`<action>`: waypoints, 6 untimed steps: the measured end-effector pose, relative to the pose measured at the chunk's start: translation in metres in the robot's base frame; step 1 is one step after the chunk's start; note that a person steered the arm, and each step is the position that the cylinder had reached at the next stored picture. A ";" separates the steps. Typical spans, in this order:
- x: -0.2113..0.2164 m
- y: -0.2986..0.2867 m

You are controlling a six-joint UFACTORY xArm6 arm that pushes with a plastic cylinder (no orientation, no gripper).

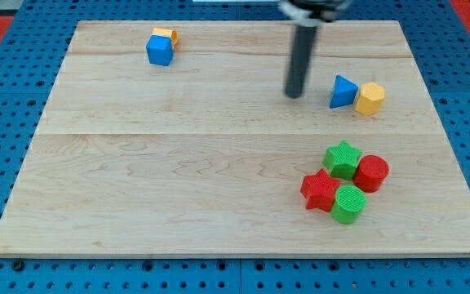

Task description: Move the yellow heart towards the blue triangle

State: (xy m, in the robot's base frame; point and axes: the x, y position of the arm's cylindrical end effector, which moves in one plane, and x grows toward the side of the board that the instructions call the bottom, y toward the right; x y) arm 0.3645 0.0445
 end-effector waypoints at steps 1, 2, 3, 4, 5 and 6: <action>0.000 -0.130; -0.039 -0.274; -0.100 -0.304; -0.128 -0.281; -0.128 -0.208; -0.153 -0.197</action>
State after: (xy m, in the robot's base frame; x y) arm 0.2111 -0.1527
